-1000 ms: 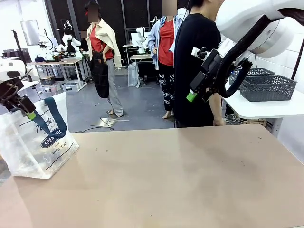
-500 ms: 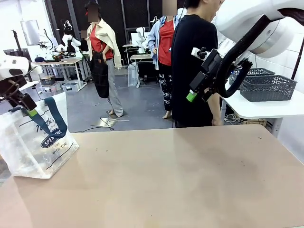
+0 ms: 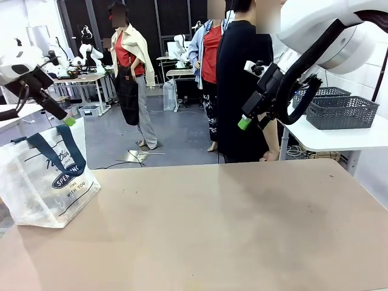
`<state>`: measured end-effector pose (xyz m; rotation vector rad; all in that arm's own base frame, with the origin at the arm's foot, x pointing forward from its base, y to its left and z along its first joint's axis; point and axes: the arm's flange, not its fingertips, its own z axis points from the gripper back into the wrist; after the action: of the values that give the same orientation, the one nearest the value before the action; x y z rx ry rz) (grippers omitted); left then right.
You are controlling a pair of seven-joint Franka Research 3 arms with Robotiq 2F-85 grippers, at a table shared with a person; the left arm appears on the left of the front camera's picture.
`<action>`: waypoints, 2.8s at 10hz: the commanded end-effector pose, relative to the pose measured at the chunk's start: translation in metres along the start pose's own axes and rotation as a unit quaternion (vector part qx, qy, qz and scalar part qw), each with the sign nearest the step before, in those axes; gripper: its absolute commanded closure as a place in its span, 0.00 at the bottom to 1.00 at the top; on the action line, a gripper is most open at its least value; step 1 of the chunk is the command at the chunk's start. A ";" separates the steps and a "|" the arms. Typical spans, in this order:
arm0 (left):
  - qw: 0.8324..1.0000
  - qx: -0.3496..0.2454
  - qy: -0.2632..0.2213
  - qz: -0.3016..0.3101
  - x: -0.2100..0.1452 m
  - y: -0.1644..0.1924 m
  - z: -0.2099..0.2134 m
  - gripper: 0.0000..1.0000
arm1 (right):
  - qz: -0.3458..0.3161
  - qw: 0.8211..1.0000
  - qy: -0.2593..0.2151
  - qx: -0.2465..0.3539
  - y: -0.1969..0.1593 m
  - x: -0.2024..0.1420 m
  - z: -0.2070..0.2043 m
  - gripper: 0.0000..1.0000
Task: Transfer purchased items from the store into the shopping bag.
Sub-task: Move the Reusable shopping bag to the right side of the table.
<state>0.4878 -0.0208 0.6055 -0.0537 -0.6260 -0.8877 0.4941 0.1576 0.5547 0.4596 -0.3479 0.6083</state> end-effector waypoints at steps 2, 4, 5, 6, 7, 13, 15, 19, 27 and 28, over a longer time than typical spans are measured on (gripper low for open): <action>0.984 -0.081 -0.114 -0.114 0.000 0.006 -0.008 0.00 | -0.008 1.000 -0.006 0.006 0.001 0.001 0.000 0.00; 0.967 -0.099 -0.174 -0.160 0.002 0.003 -0.020 0.00 | -0.008 1.000 -0.006 0.006 0.001 0.001 0.000 0.00; 0.959 -0.115 -0.187 -0.178 0.004 0.002 -0.026 0.00 | -0.008 1.000 -0.006 0.006 0.001 0.001 0.000 0.00; 0.958 -0.124 -0.186 -0.182 0.006 0.001 -0.033 0.00 | -0.008 1.000 -0.006 0.006 0.001 0.001 0.000 0.00; 0.957 -0.139 -0.182 -0.180 0.006 -0.001 -0.039 0.00 | -0.008 1.000 -0.006 0.006 0.001 0.001 0.000 0.00; 0.958 -0.161 -0.165 -0.170 0.000 -0.009 -0.055 0.00 | -0.008 1.000 -0.006 0.006 0.001 0.001 0.000 0.00; 0.958 -0.161 -0.165 -0.170 0.000 -0.009 -0.055 0.00 | -0.008 1.000 -0.006 0.006 0.001 0.001 0.000 0.00; 0.958 -0.161 -0.165 -0.170 0.000 -0.009 -0.055 0.00 | -0.008 1.000 -0.006 0.006 0.001 0.001 0.000 0.00; 0.958 -0.161 -0.165 -0.170 0.000 -0.009 -0.055 0.00 | 0.160 0.980 -0.120 -0.004 -0.018 -0.005 -0.014 0.00; 0.958 -0.161 -0.165 -0.170 0.000 -0.009 -0.055 0.00 | 0.152 0.981 -0.117 -0.009 -0.024 -0.001 -0.015 0.00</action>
<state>0.5092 -0.0446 0.5577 -0.3953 -0.7935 -1.3191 0.5077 0.1519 0.5486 0.4370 -0.6268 0.8457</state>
